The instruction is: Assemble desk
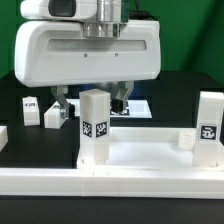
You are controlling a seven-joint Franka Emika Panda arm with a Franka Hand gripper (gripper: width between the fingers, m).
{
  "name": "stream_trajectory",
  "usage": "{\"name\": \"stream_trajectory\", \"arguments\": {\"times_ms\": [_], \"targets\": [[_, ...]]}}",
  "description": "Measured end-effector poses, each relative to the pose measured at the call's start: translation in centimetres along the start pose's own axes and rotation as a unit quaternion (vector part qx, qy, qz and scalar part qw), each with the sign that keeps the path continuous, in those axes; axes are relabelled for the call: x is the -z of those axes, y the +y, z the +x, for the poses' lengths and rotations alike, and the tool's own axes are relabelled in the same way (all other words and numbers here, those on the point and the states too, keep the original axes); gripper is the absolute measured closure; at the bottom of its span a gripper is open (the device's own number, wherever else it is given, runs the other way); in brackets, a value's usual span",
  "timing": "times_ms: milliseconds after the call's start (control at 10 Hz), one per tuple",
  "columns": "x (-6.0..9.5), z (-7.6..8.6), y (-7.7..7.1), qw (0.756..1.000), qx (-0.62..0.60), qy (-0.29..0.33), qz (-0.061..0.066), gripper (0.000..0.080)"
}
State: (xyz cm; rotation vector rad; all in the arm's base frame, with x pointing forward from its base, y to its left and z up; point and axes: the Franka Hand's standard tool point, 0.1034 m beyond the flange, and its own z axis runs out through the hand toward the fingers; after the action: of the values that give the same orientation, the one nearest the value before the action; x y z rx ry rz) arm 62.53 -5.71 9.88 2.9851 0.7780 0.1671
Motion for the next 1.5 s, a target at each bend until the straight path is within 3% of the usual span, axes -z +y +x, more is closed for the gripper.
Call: {"name": "stream_trajectory", "arguments": {"times_ms": [100,200,400,800,1200,1500], "targets": [[-0.01,0.00,0.00,1.000,0.000,0.000,0.000,0.0272],[-0.02,-0.01,0.00,1.000,0.000,0.000,0.000,0.0272],[-0.02,-0.02,-0.02,1.000,-0.014,0.000,0.000,0.0509],[-0.01,0.00,-0.05,0.994,-0.110,0.000,0.003,0.0508],[0.12,0.06,0.02,0.959,-0.282,0.000,0.012,0.0508],[-0.12,-0.82,0.60,0.922,-0.385,0.003,0.029,0.0508]]}}
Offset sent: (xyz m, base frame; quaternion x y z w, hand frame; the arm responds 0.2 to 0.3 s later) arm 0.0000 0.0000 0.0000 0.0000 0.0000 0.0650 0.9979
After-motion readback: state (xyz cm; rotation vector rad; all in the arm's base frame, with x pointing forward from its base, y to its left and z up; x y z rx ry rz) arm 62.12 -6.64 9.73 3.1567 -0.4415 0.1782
